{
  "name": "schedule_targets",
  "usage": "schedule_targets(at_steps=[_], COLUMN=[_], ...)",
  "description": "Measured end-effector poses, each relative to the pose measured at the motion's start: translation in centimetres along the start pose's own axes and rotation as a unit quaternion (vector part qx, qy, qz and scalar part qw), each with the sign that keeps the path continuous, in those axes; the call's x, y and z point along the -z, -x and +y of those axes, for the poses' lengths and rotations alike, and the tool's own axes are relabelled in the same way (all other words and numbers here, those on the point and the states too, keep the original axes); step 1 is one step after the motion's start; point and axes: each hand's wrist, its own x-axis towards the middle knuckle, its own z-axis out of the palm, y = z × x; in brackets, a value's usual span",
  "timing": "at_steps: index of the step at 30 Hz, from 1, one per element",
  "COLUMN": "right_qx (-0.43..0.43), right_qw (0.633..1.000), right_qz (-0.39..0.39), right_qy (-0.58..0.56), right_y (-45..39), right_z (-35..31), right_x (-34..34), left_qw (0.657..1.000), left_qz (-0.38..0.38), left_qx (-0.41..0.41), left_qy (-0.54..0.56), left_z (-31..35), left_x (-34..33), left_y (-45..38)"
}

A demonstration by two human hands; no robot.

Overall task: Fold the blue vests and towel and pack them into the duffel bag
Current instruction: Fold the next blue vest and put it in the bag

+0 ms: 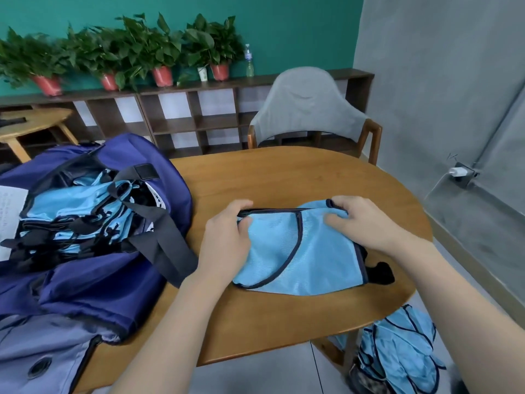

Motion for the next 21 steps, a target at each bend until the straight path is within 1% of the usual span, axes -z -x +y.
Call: schedule_targets(at_steps=[4, 8, 11, 13, 17, 19, 21], right_qx=[-0.011, -0.026, -0.043, -0.059, -0.074, -0.073, -0.082], right_qw=[0.999, 0.999, 0.998, 0.998, 0.997, 0.997, 0.997], right_qz=[-0.018, -0.002, 0.006, 0.004, 0.002, 0.004, 0.008], right_qy=[0.026, 0.047, 0.034, 0.022, 0.019, 0.017, 0.013], right_y=[-0.8, -1.4, -1.5, -1.3, -1.0, -1.0, -0.9], right_z=[0.6, 0.8, 0.8, 0.8, 0.8, 0.7, 0.5], right_x=[-0.4, -0.9, -1.1, -1.2, -1.3, -1.3, -1.3], left_qw=[0.996, 0.992, 0.993, 0.995, 0.991, 0.99, 0.992], left_qz=[-0.046, -0.054, -0.047, -0.046, -0.084, -0.097, -0.087], left_qx=[0.061, 0.086, 0.075, 0.072, 0.105, 0.1, 0.087], left_qy=[-0.056, -0.078, -0.083, -0.059, -0.003, -0.011, -0.025], left_z=[-1.5, -1.8, -2.1, -2.1, -1.9, -1.9, -1.9], left_x=[-1.2, -1.5, -1.7, -1.5, -0.7, -0.5, -0.3], left_y=[-1.3, -2.1, -2.3, -2.4, -2.5, -2.0, -1.2])
